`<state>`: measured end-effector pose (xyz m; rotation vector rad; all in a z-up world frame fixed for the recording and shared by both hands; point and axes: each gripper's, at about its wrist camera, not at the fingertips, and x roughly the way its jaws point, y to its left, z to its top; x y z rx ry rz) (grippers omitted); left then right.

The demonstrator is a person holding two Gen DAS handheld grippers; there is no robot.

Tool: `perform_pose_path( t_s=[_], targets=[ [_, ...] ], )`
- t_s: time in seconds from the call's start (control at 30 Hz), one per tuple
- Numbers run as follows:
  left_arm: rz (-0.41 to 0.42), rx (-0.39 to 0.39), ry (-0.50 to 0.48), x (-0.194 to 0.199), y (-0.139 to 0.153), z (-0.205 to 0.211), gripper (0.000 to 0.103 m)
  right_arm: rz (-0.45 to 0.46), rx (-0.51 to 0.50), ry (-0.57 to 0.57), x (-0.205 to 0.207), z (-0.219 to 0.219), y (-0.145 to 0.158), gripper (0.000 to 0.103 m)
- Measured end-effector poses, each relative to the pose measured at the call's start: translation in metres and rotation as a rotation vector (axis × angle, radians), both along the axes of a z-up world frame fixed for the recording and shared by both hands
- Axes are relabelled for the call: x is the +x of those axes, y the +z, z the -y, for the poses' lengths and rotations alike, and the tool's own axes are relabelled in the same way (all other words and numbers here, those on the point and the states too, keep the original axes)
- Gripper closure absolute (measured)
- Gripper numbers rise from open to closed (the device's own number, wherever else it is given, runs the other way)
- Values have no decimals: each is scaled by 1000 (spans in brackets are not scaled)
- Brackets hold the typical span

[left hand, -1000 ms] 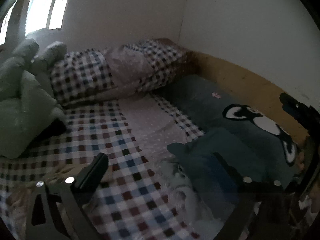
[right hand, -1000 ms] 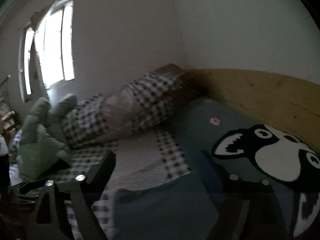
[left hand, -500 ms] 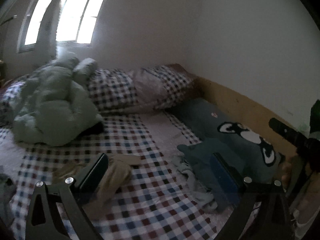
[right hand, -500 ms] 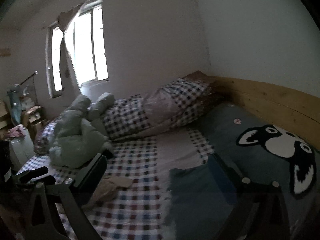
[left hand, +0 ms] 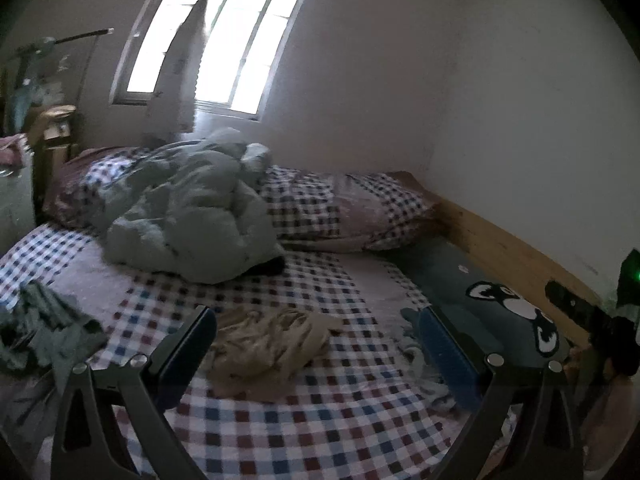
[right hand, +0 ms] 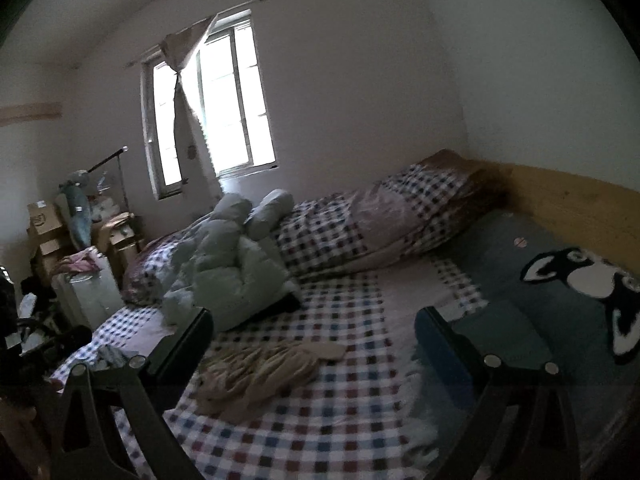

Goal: Fold clothes

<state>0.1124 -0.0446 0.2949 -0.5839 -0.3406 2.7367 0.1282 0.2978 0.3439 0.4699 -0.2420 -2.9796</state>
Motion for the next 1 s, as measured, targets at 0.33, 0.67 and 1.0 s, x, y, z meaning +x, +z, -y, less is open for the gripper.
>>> perform_pose_path(
  t_s=[0.33,0.67,1.0],
  targets=[
    [30,-69,121,7,-48,25,1,66,26,-21,-3,38,-54,0],
    [98,-118,159,-35,-126,12,1,162,43,-26,-51,63,-126,0],
    [146,-188,127,-79,-183,-18,1,243,98,-17,-95,76,-195,0]
  ],
)
